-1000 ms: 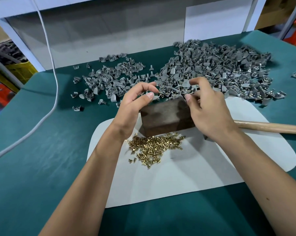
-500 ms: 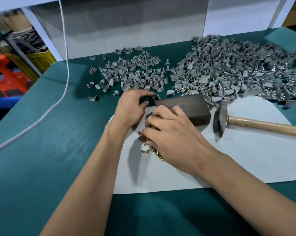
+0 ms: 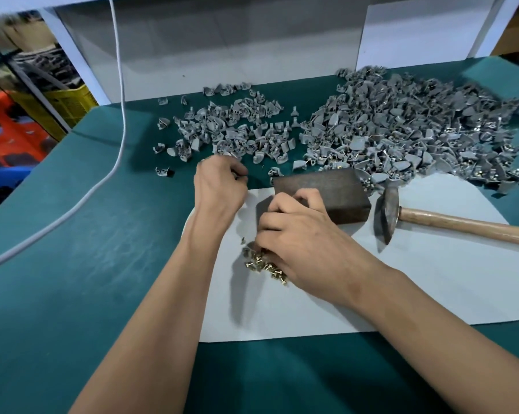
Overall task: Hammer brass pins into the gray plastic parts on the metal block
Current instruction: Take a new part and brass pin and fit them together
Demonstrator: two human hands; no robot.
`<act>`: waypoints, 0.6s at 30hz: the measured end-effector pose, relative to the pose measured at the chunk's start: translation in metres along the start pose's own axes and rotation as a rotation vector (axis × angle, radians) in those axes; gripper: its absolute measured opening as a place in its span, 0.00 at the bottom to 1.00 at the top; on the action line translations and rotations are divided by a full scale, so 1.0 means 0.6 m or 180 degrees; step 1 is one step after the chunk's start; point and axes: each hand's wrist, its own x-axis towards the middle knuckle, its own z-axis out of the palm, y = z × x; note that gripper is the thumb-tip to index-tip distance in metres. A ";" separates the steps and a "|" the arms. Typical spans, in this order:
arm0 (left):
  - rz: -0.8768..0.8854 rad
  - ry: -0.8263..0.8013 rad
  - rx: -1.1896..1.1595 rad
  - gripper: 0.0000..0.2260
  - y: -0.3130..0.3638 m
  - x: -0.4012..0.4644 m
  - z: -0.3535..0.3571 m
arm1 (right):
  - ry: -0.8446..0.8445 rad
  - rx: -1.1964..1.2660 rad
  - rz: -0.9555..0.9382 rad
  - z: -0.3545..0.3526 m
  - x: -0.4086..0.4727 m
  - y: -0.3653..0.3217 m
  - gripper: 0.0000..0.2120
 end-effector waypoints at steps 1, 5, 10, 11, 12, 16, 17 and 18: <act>-0.0006 -0.0101 -0.0037 0.07 0.002 0.001 0.001 | -0.0019 0.0037 -0.0012 -0.004 -0.001 0.000 0.02; 0.0048 -0.0222 -0.0236 0.06 0.009 0.003 0.002 | -0.0150 0.0129 -0.0069 -0.012 -0.002 0.002 0.01; 0.0108 0.0070 -0.0401 0.05 0.015 0.001 -0.002 | 0.0042 0.0427 -0.0119 -0.019 -0.011 0.005 0.04; 0.0105 0.0158 -0.0530 0.06 0.016 0.001 -0.003 | 0.0144 0.0457 -0.0129 -0.019 -0.011 0.006 0.04; 0.0100 0.0219 -0.0697 0.07 0.017 0.002 -0.003 | 0.0259 0.0477 -0.0130 -0.019 -0.011 0.006 0.04; -0.0008 0.0360 -0.1610 0.13 0.031 0.002 -0.005 | 0.0793 0.0775 -0.0044 -0.021 -0.013 0.016 0.02; -0.0011 0.0417 -0.1857 0.14 0.036 0.001 -0.004 | 0.0922 0.0874 0.0017 -0.021 -0.015 0.021 0.02; 0.0022 0.0463 -0.2070 0.15 0.042 -0.002 -0.002 | 0.1058 0.0967 0.0101 -0.020 -0.016 0.028 0.02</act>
